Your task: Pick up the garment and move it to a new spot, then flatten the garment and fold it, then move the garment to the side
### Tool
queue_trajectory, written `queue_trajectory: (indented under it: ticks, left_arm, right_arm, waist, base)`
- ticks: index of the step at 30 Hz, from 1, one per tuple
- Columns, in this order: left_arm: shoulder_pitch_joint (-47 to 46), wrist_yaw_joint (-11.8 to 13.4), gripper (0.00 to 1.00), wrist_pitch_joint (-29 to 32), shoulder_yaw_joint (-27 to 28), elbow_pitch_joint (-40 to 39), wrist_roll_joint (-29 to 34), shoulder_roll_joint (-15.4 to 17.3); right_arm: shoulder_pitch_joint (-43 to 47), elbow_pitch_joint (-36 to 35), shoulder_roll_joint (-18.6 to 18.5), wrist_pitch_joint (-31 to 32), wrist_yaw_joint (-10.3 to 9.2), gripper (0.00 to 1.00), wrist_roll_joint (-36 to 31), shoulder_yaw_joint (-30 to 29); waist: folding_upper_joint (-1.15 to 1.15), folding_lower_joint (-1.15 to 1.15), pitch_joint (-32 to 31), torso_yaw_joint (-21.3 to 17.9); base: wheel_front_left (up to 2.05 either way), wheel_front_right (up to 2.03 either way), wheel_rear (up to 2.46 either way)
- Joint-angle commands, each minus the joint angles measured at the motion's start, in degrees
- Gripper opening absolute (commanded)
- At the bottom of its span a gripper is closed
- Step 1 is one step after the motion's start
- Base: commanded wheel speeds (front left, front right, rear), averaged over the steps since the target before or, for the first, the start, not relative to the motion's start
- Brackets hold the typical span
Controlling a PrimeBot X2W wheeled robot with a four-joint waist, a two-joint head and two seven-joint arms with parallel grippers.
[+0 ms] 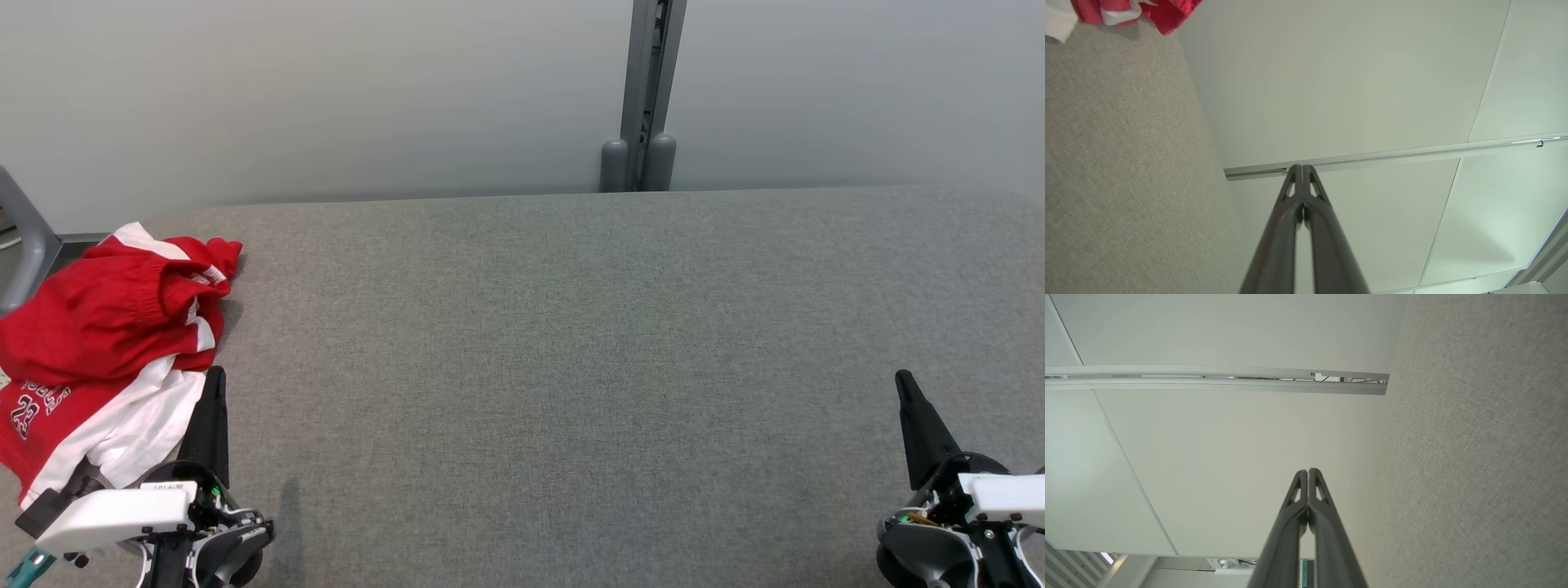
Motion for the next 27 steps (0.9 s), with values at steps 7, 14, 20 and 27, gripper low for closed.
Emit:
queue_trajectory:
  ticks: [7,14,20,27]
  left_arm:
    - [-0.7,-0.1,0.0,0.1,0.2,-0.2,0.0,0.3]
    - [-0.7,-0.1,0.0,0.1,0.2,-0.2,0.0,0.3]
    - [-0.7,-0.1,0.0,0.1,0.2,-0.2,0.0,0.3]
    - [-0.7,-0.1,0.0,0.1,0.2,-0.2,0.0,0.3]
  right_arm:
    - [-0.5,-0.1,-0.2,0.1,0.05,0.0,0.1,-0.1]
    - [-0.5,-0.1,-0.2,0.1,0.05,0.0,0.1,-0.1]
    - [-0.5,-0.1,-0.2,0.1,0.05,0.0,0.1,-0.1]
    - [-0.5,-0.1,-0.2,0.1,0.04,0.0,0.1,-0.1]
  waist:
    - [0.0,0.0,0.0,0.0]
    - [0.0,0.0,0.0,0.0]
    - [0.0,0.0,0.0,0.0]
    - [0.0,0.0,0.0,0.0]
  base:
    - [0.0,0.0,0.0]
    - [0.0,0.0,0.0]
    - [0.0,0.0,0.0]
    - [0.0,0.0,0.0]
